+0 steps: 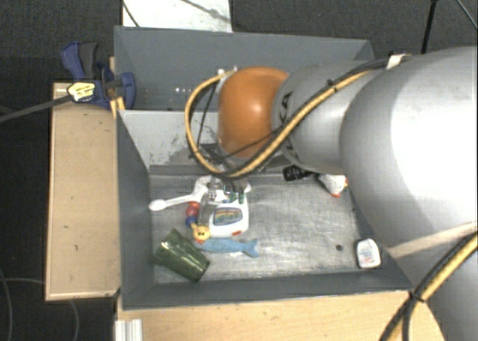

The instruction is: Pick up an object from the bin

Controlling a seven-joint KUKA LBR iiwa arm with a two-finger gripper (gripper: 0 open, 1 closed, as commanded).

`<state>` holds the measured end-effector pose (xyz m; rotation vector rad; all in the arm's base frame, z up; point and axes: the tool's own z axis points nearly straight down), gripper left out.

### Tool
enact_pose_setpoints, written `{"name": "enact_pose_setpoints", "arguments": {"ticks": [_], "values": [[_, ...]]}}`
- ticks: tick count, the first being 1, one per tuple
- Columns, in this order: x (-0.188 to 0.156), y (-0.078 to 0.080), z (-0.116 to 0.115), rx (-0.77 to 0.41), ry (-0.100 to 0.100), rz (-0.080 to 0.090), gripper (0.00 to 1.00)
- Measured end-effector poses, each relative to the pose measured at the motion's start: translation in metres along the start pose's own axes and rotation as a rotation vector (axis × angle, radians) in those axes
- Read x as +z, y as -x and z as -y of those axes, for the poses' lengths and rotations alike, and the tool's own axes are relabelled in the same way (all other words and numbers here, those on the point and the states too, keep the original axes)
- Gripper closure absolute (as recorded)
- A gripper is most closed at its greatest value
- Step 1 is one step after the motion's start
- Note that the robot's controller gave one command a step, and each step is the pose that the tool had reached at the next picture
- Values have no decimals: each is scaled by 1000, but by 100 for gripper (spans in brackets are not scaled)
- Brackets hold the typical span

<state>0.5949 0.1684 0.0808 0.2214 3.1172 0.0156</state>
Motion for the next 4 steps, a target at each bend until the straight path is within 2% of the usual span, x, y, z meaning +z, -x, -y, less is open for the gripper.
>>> {"name": "enact_pose_setpoints", "arguments": {"ticks": [1,4], "values": [[-6,-2,1,0,0,-5,100],[-9,-3,1,1,-1,-6,100]]}}
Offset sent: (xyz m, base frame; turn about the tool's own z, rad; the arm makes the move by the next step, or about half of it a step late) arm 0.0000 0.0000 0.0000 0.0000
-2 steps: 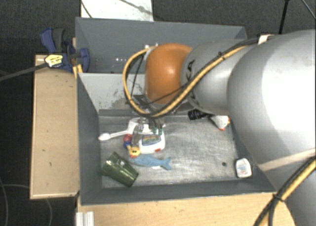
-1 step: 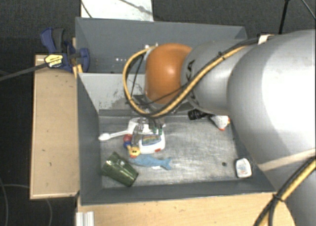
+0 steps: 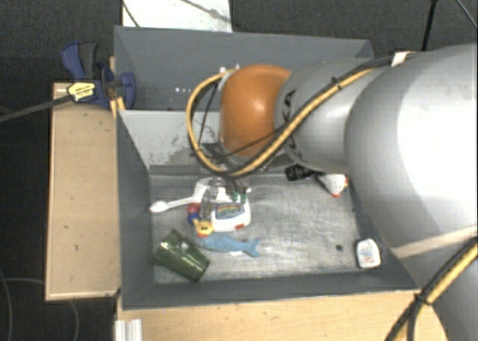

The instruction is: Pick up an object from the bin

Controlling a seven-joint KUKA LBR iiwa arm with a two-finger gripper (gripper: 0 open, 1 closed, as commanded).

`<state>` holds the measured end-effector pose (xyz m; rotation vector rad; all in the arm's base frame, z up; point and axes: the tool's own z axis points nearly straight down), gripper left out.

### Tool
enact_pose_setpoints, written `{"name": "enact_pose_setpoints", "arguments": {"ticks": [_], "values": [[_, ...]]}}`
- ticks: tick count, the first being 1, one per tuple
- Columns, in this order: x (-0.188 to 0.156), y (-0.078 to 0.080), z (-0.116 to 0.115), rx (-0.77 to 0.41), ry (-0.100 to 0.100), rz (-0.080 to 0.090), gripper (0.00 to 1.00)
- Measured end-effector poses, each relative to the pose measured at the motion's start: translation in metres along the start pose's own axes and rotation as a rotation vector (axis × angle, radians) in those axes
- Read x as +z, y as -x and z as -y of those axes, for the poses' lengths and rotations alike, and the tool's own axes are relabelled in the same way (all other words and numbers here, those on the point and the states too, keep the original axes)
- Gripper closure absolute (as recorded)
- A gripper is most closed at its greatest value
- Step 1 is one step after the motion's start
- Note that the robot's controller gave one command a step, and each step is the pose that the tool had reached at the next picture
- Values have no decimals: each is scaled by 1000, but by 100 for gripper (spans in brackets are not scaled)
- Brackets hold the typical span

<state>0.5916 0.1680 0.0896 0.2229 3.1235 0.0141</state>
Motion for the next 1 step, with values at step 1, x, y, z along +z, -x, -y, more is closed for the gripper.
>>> {"name": "enact_pose_setpoints", "arguments": {"ticks": [1], "values": [[-18,-3,2,0,-8,-11,100]]}}
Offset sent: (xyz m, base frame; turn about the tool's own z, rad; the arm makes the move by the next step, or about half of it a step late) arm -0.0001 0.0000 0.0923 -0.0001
